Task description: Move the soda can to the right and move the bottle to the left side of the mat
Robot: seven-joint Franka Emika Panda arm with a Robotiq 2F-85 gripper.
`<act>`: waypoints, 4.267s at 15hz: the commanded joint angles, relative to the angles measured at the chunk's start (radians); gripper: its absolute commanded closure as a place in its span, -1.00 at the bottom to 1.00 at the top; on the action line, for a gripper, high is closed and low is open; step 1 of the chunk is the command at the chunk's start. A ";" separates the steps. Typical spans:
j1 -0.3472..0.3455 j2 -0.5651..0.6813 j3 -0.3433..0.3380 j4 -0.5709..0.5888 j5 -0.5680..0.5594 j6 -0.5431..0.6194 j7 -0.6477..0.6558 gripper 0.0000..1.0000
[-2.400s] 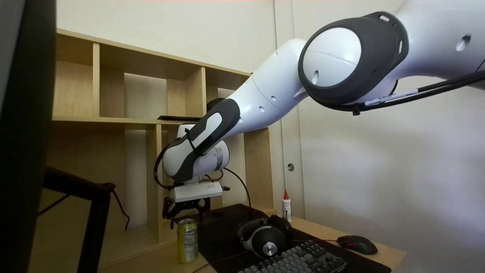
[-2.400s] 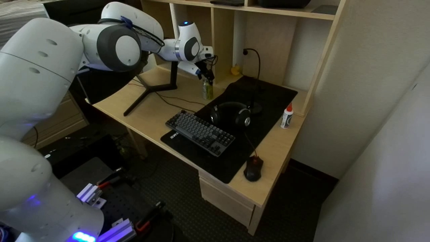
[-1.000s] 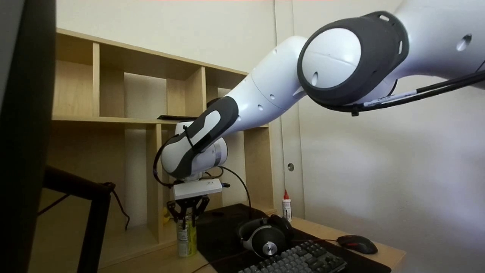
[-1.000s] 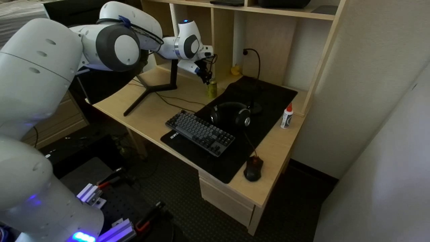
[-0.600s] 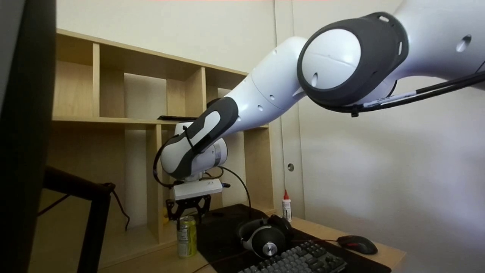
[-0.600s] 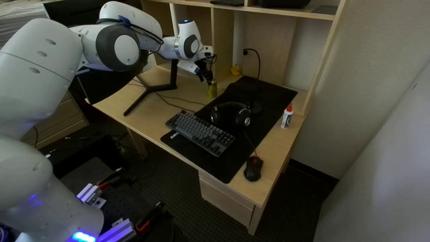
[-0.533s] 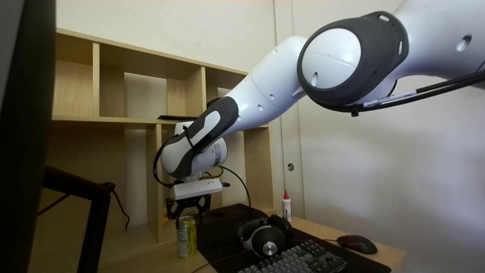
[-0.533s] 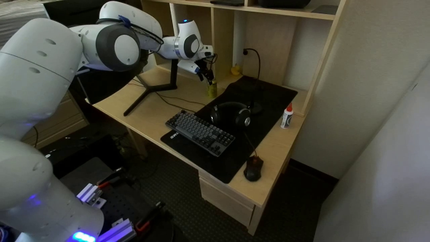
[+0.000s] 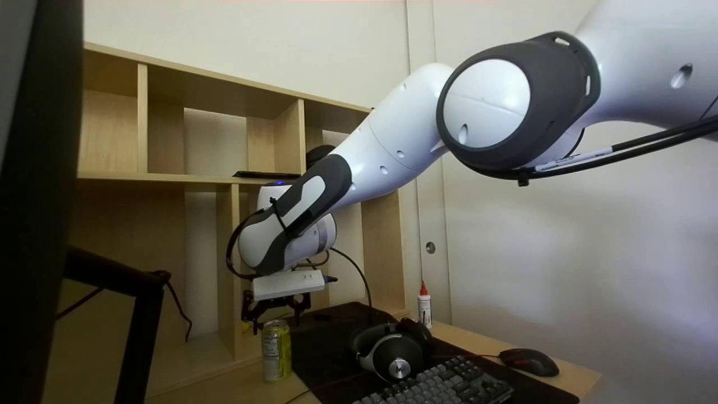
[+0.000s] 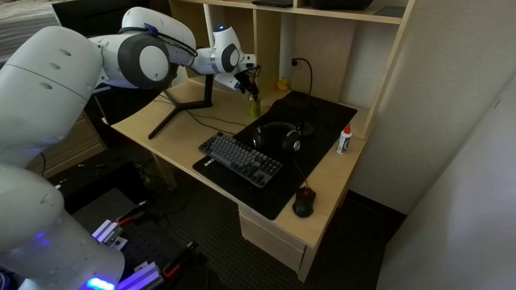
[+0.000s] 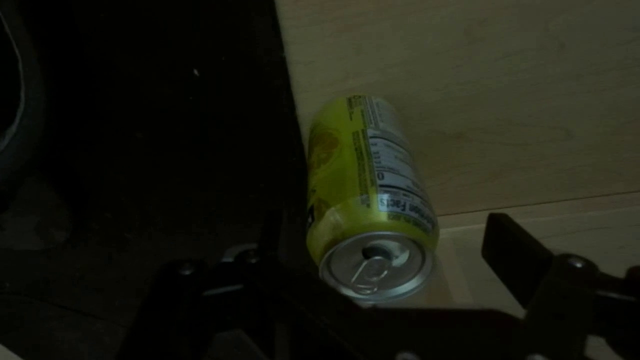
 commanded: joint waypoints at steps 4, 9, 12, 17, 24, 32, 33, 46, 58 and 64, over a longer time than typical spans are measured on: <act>0.024 0.006 -0.044 0.009 -0.025 -0.015 0.033 -1.00; 0.016 0.006 -0.030 0.009 -0.003 -0.004 0.029 -1.00; 0.017 0.007 -0.027 0.009 0.004 -0.004 0.038 -1.00; 0.024 0.007 -0.039 0.010 -0.003 -0.009 0.067 -1.00; 0.010 0.024 -0.020 0.018 0.009 0.078 0.057 -1.00; 0.021 0.017 -0.035 0.010 0.015 0.107 0.088 -1.00; 0.021 0.017 -0.036 0.010 0.015 0.107 0.090 -1.00; 0.027 0.021 -0.042 0.012 0.012 0.092 0.162 -1.00; -0.047 0.020 -0.068 0.098 0.030 0.055 0.227 -1.00; -0.090 0.072 0.032 0.125 0.118 0.010 0.150 -1.00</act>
